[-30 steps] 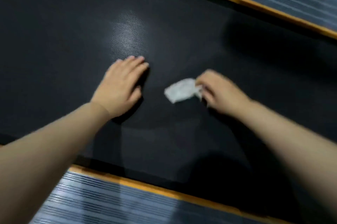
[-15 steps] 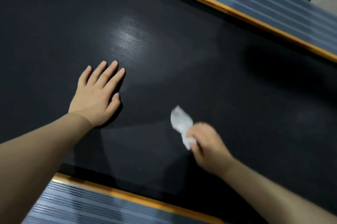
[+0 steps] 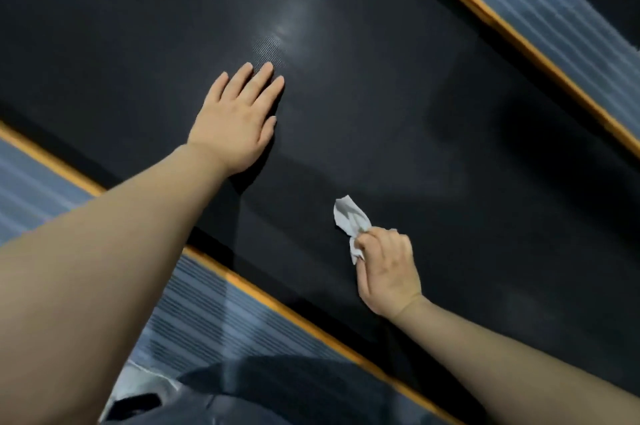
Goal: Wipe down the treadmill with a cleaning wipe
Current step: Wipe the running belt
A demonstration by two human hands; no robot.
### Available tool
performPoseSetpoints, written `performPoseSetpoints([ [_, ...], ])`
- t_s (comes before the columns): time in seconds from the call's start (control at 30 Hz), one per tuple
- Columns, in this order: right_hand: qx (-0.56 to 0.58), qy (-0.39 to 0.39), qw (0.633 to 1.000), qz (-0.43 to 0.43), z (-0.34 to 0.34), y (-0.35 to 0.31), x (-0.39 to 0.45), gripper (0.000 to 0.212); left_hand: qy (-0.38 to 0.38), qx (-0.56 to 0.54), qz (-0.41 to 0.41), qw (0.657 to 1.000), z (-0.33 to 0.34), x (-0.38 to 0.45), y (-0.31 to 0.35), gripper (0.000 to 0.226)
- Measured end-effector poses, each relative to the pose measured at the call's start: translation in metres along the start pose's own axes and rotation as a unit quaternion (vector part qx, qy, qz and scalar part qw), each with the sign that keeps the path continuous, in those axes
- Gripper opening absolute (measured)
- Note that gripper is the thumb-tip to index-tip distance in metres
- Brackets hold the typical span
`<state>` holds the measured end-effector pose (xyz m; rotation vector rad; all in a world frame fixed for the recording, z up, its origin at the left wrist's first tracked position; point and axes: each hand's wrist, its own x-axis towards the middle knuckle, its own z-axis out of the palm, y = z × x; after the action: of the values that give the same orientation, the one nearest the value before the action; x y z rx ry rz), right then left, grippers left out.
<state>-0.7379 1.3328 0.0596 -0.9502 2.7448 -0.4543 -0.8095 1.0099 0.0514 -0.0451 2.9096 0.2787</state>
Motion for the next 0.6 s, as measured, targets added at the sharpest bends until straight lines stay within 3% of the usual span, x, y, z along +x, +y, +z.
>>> performPoseSetpoints([
  [0.13, 0.008, -0.001, 0.999, -0.032, 0.003, 0.004, -0.004, 0.012, 0.011, -0.003, -0.053, 0.998, 0.014, -0.052, 0.031, 0.058],
  [0.2, 0.012, -0.027, 0.993, -0.111, 0.005, 0.006, -0.008, 0.013, 0.002, -0.009, -0.082, 0.997, 0.017, -0.074, 0.041, 0.058],
  [0.3, 0.013, -0.106, 0.953, -0.283, 0.003, 0.009, -0.011, 0.020, -0.030, -0.038, -0.101, 0.994, 0.016, -0.097, 0.062, 0.058],
  [0.43, 0.035, -0.231, 0.873, -0.427, 0.004, 0.000, -0.017, 0.028, -0.078, -0.091, -0.095, 0.988, 0.017, -0.124, 0.082, 0.057],
  [0.53, 0.010, -0.213, 0.853, -0.476, 0.002, -0.003, -0.011, 0.023, -0.072, -0.102, -0.088, 0.988, 0.014, -0.136, 0.088, 0.056],
  [0.6, 0.010, -0.197, 0.858, -0.474, -0.007, 0.000, 0.013, 0.018, -0.070, -0.091, -0.093, 0.989, 0.014, -0.143, 0.088, 0.057],
])
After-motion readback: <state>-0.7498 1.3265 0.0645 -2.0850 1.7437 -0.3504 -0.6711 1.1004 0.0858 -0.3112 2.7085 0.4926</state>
